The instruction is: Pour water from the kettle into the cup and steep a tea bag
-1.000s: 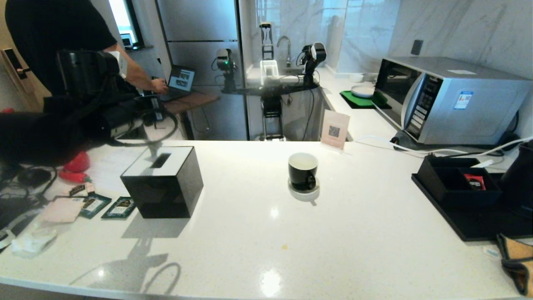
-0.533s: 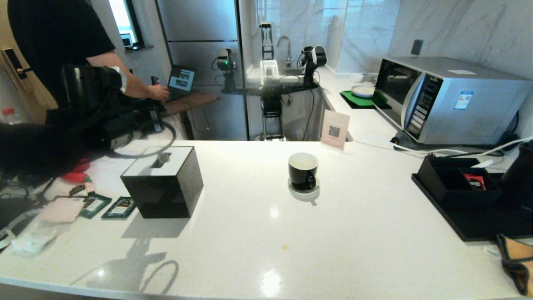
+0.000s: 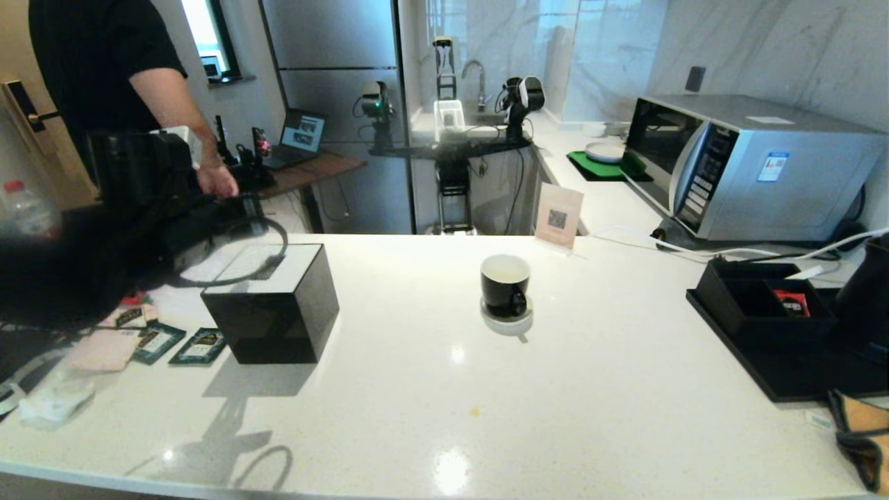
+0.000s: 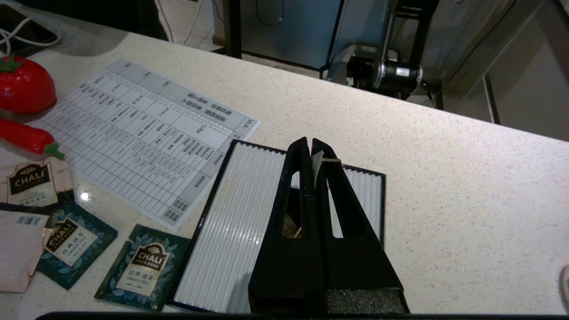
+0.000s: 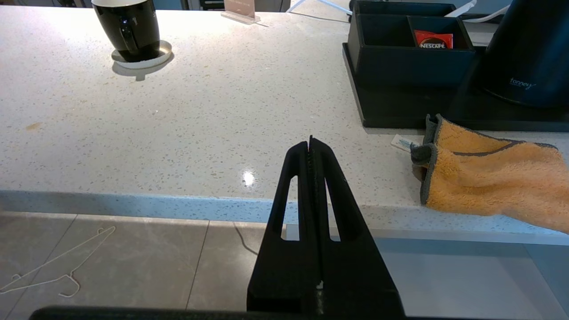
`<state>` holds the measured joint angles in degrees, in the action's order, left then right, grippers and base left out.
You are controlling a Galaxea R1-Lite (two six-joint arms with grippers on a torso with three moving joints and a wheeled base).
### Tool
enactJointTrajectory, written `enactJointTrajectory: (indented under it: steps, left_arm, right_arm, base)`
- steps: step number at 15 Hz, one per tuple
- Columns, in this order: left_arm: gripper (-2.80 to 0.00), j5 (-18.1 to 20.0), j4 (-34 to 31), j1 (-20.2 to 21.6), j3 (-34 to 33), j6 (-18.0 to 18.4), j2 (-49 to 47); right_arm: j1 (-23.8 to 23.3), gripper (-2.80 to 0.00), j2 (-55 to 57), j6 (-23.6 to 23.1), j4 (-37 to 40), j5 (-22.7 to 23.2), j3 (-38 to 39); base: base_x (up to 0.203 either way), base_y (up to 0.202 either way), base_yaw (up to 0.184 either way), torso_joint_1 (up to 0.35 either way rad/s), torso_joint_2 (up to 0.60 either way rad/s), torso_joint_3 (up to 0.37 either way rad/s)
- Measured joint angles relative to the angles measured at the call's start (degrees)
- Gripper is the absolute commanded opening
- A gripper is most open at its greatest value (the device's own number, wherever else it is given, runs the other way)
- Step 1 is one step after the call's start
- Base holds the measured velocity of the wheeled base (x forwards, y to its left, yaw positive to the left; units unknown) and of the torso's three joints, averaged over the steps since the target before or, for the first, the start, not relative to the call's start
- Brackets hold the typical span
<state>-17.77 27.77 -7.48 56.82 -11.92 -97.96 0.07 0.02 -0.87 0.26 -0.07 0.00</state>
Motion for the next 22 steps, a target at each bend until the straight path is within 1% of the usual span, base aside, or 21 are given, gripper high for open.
enactJointTrajectory:
  steps: [2, 5, 7, 9, 10, 13, 15, 16, 19, 22]
  left_arm:
    - [-2.80, 0.0, 1.5, 0.5, -0.7, 0.0, -0.9]
    - [-2.80, -0.1, 5.4, 0.9, -2.6, 0.2, -2.2]
    - [-2.80, -0.1, 5.7, 0.8, -4.8, 0.3, -2.3]
    - [-2.80, 0.5, 4.9, 0.4, -7.5, 1.2, -1.5]
    - [-2.80, 0.6, 4.0, 0.1, -8.7, 2.3, -1.0]
    - [-2.80, 0.3, 3.3, 0.1, -10.1, 2.9, -0.7]
    - [-2.80, 0.2, 0.6, 0.1, -10.2, 2.9, -0.7]
    - [0.00, 0.2, -0.7, 0.1, -9.9, 2.7, -0.7]
    - [0.00, -0.2, -1.1, -1.1, -8.6, 2.6, -0.7]
    - [0.00, -0.8, -1.3, -1.2, -8.4, 2.6, -0.3]
  right_arm:
    - [0.0, -2.80, 0.0, 0.0, 0.0, 0.0, 0.0]
    - [0.0, -2.80, 0.0, 0.0, 0.0, 0.0, 0.0]
    - [0.0, -2.80, 0.0, 0.0, 0.0, 0.0, 0.0]
    - [0.0, -2.80, 0.0, 0.0, 0.0, 0.0, 0.0]
    - [0.0, -2.80, 0.0, 0.0, 0.0, 0.0, 0.0]
    - [0.0, -2.80, 0.0, 0.0, 0.0, 0.0, 0.0]
    - [0.0, -2.80, 0.0, 0.0, 0.0, 0.0, 0.0]
    - [0.0, -2.80, 0.0, 0.0, 0.0, 0.0, 0.0]
    - [0.0, -2.80, 0.0, 0.0, 0.0, 0.0, 0.0]
    - [0.0, -2.80, 0.0, 0.0, 0.0, 0.0, 0.0]
  base:
    - [0.000, 0.000, 0.000, 0.000, 0.00, 0.000]
    - [0.000, 0.000, 0.000, 0.000, 0.00, 0.000]
    - [0.000, 0.000, 0.000, 0.000, 0.00, 0.000]
    - [0.000, 0.000, 0.000, 0.000, 0.00, 0.000]
    - [0.000, 0.000, 0.000, 0.000, 0.00, 0.000]
    - [0.000, 0.000, 0.000, 0.000, 0.00, 0.000]
    - [0.000, 0.000, 0.000, 0.000, 0.00, 0.000]
    - [0.000, 0.000, 0.000, 0.000, 0.00, 0.000]
    - [0.000, 0.000, 0.000, 0.000, 0.00, 0.000]
    - [0.000, 0.000, 0.000, 0.000, 0.00, 0.000]
